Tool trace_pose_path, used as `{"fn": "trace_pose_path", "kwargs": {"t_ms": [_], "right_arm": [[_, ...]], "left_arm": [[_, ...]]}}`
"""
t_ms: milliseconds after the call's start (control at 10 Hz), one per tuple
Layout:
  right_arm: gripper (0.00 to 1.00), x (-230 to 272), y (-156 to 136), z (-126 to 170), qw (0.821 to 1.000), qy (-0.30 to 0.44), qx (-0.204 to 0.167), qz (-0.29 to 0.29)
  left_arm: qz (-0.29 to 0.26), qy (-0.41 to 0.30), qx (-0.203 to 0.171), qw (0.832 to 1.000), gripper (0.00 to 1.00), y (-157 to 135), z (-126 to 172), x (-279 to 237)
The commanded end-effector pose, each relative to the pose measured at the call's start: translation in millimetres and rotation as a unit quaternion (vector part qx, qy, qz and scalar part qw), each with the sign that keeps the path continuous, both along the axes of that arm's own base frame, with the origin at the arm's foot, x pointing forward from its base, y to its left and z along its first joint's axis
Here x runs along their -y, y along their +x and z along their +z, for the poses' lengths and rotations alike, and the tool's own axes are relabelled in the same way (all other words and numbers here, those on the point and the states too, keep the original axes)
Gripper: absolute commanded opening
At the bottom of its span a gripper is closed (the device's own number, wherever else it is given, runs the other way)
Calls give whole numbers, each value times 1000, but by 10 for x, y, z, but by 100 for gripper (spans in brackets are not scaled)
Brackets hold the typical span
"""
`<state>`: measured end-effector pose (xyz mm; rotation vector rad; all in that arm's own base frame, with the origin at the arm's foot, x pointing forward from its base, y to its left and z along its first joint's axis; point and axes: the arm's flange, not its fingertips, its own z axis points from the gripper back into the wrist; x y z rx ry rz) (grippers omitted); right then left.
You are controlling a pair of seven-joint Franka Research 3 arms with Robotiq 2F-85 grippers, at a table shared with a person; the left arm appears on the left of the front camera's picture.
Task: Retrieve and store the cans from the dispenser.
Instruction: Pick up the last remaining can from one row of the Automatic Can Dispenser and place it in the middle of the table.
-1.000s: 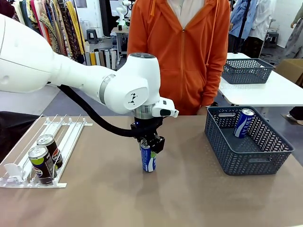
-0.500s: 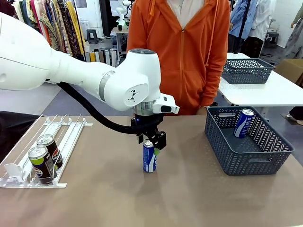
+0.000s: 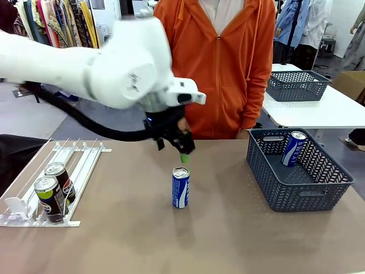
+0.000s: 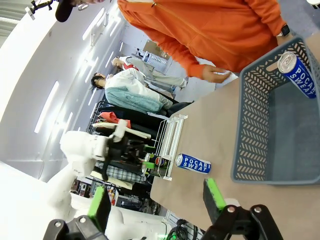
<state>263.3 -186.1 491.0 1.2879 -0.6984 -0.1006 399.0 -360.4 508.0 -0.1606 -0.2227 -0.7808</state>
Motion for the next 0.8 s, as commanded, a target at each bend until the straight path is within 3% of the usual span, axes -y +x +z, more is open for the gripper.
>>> {"fn": "trace_pose_path", "kwargs": {"t_ms": [0, 100, 300, 500, 600, 700], "right_arm": [[100, -9, 26, 44, 1000, 10, 14, -4], [100, -9, 26, 44, 1000, 10, 14, -4], [100, -9, 26, 44, 1000, 10, 14, -4], [100, -9, 26, 44, 1000, 10, 14, -4], [100, -9, 26, 44, 1000, 10, 14, -4], [100, -9, 26, 44, 1000, 10, 14, -4]], "left_arm": [[20, -61, -1, 998, 100, -215, 272, -918], [48, -106, -16, 993, 100, -201, 435, -1433], [120, -227, -31, 966, 100, -224, 614, -2689], [161, -347, -48, 923, 100, -334, 552, -3768], [175, -407, -57, 895, 100, -409, 414, -4246], [230, -452, -53, 860, 100, -500, 232, -4614]]}}
